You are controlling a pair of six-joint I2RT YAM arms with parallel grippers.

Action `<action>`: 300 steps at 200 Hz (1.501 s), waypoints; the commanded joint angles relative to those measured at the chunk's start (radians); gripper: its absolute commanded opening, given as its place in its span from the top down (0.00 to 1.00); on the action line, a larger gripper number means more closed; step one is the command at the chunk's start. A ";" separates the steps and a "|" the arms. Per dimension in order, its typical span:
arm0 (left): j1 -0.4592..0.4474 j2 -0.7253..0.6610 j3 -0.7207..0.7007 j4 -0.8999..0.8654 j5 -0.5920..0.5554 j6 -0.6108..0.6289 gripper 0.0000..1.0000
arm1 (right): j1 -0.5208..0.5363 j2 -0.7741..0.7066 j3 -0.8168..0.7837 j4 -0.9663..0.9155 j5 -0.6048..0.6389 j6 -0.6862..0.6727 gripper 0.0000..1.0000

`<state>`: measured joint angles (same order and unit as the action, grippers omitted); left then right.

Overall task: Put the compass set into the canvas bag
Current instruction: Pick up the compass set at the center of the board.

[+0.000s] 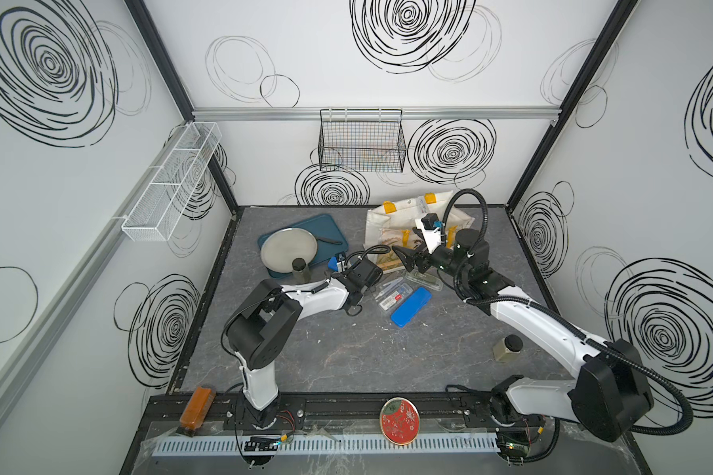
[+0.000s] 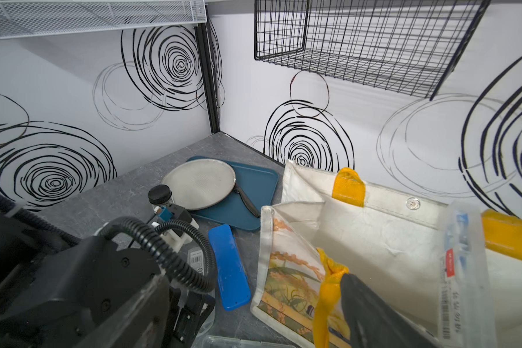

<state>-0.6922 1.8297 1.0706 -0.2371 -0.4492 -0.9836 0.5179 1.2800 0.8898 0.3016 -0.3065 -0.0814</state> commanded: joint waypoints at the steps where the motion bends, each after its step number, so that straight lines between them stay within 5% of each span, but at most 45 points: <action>1: 0.012 0.025 0.022 0.013 -0.011 -0.022 0.01 | 0.001 -0.024 -0.021 0.041 -0.002 0.022 0.09; 59: 0.045 0.060 0.029 -0.016 0.002 0.016 0.01 | 0.002 -0.001 -0.024 0.048 -0.014 0.054 0.08; 143: 0.076 -0.098 -0.202 0.031 0.017 0.004 0.02 | 0.024 0.046 -0.004 0.059 -0.025 0.083 0.09; 188: 0.101 -0.059 -0.142 0.048 0.031 0.055 0.06 | 0.054 0.071 0.019 0.046 -0.018 0.085 0.09; 235: 0.131 0.028 -0.060 0.045 0.064 0.120 0.18 | 0.086 0.079 0.023 0.037 -0.003 0.086 0.09; 300: 0.131 0.041 -0.067 0.074 0.080 0.123 0.48 | 0.085 0.123 0.101 -0.026 0.040 0.044 0.08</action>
<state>-0.5663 1.8538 1.0073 -0.1738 -0.3927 -0.8589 0.6003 1.3815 0.9237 0.3080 -0.2920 -0.0101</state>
